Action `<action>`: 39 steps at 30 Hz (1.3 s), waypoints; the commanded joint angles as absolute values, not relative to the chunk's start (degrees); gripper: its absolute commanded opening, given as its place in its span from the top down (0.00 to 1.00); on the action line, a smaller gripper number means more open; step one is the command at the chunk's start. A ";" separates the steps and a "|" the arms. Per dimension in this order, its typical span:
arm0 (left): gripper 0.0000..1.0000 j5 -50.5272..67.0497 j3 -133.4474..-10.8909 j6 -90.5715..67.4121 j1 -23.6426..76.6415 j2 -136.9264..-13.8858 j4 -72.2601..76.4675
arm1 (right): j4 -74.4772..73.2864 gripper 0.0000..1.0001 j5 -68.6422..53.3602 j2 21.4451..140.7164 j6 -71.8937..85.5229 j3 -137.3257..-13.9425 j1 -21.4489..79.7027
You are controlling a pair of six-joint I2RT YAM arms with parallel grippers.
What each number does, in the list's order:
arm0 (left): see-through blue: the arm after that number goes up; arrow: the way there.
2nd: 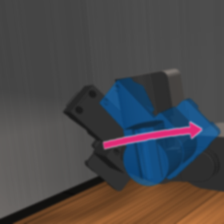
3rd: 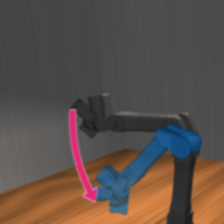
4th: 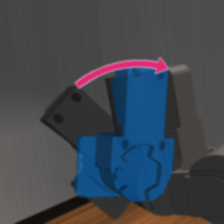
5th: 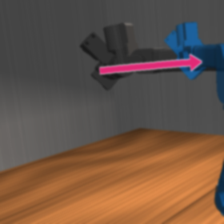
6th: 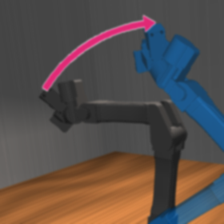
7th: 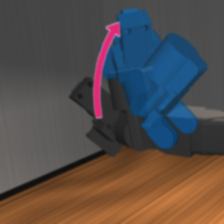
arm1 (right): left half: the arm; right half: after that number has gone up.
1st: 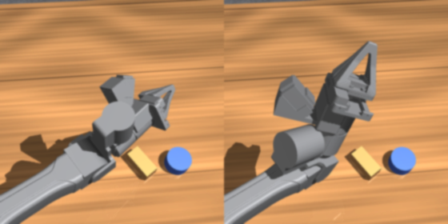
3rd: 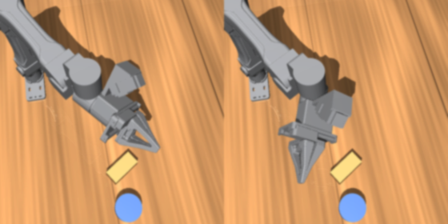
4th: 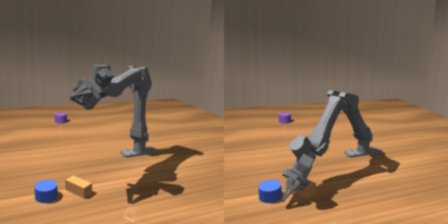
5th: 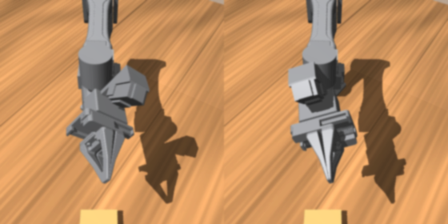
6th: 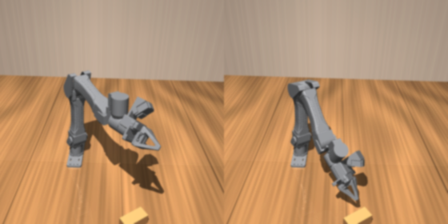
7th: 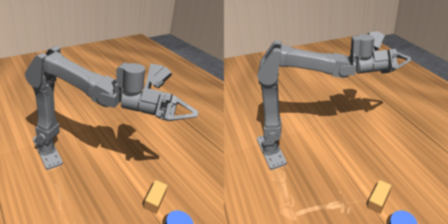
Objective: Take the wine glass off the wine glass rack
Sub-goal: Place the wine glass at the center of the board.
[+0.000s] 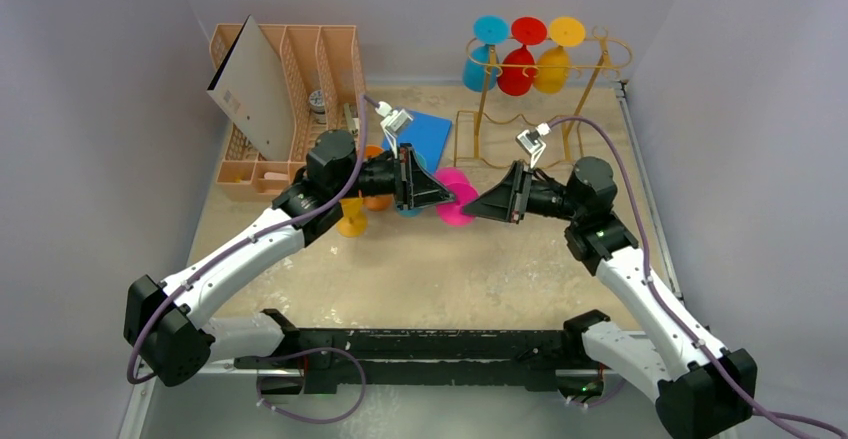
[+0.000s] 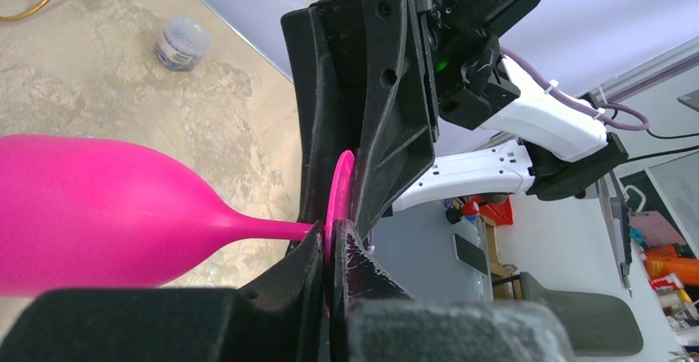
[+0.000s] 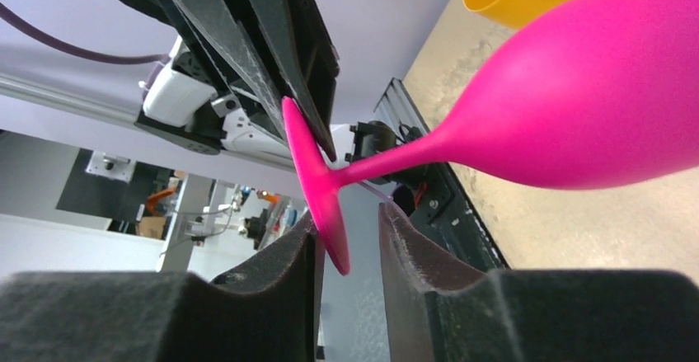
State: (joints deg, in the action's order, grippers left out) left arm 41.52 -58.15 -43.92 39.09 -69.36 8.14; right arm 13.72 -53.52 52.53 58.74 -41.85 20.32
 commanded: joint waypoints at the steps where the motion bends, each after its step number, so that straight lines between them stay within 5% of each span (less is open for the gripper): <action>1: 1.00 41.32 -57.62 -44.51 39.53 -68.29 12.22 | 23.22 0.71 -52.95 52.76 62.80 -41.49 21.30; 11: 1.00 37.86 -56.93 -45.96 39.48 -68.25 13.87 | 23.98 0.69 -52.14 53.92 62.19 -40.86 22.74; 16: 1.00 37.26 -56.68 -45.97 39.47 -67.37 13.80 | 25.94 0.82 -52.97 55.59 62.78 -41.34 22.85; 19: 1.00 36.84 -56.50 -45.80 39.48 -66.83 13.31 | 28.97 0.99 -53.34 56.46 64.07 -41.31 22.85; 29: 1.00 37.91 -56.91 -45.48 39.50 -67.51 12.18 | 26.14 1.00 -53.98 55.35 60.97 -42.49 22.86; 39: 0.52 35.73 -58.91 -40.65 39.39 -63.89 3.86 | 26.78 1.00 -54.81 50.87 51.11 -41.32 22.87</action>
